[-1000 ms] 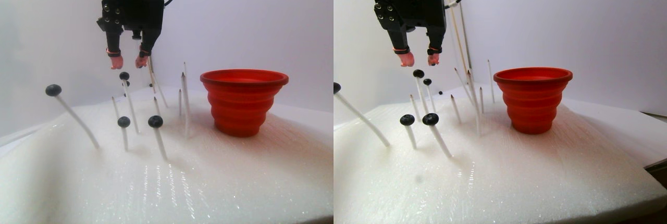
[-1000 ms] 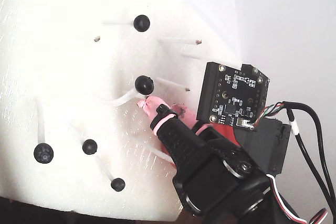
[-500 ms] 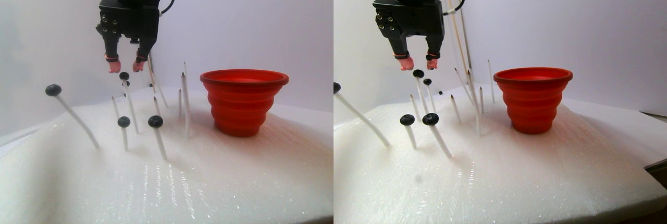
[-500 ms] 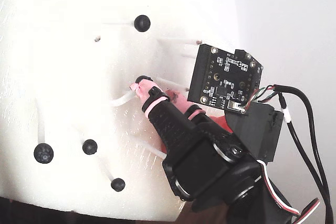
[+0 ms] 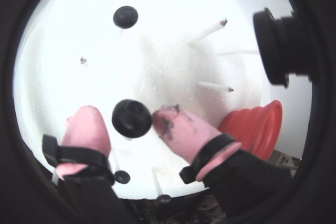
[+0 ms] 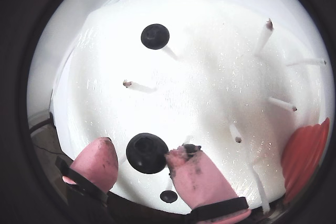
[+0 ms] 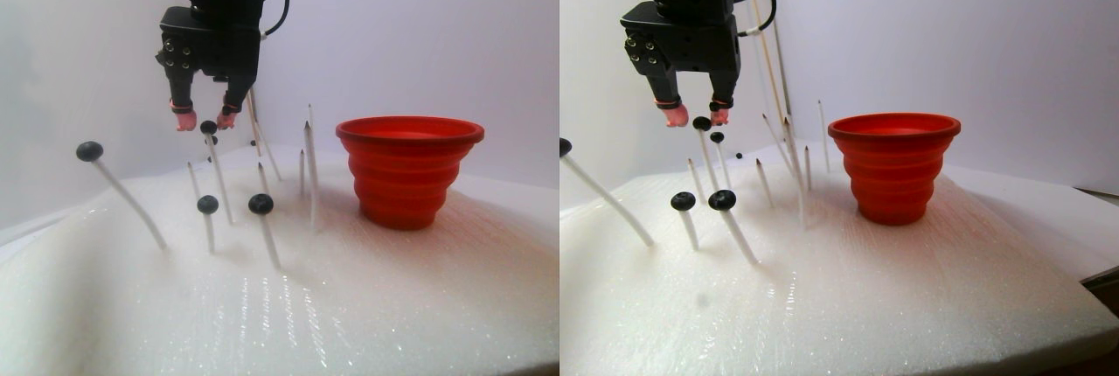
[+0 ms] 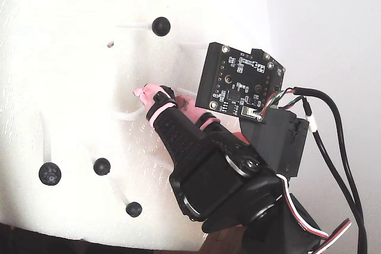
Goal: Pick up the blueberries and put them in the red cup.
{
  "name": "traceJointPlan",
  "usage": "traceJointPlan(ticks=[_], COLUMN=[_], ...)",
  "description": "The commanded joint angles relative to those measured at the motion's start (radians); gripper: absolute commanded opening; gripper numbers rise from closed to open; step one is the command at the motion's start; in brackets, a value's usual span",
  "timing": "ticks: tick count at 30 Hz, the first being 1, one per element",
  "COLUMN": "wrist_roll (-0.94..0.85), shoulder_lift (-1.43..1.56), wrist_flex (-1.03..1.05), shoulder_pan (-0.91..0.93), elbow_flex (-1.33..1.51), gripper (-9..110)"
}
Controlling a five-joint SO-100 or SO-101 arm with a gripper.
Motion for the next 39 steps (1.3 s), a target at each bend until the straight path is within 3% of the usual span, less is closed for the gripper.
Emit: traceJointPlan(ticks=[1,19,39], wrist_roll=[0.008,0.002,-0.002], shoulder_lift=[0.012,-0.043,-0.009], wrist_flex=[-0.028,-0.117,-0.054], shoulder_pan=[-0.023,-0.009,-0.017], elbow_flex=[-0.077,-0.077,-0.06], gripper=[19,17,17])
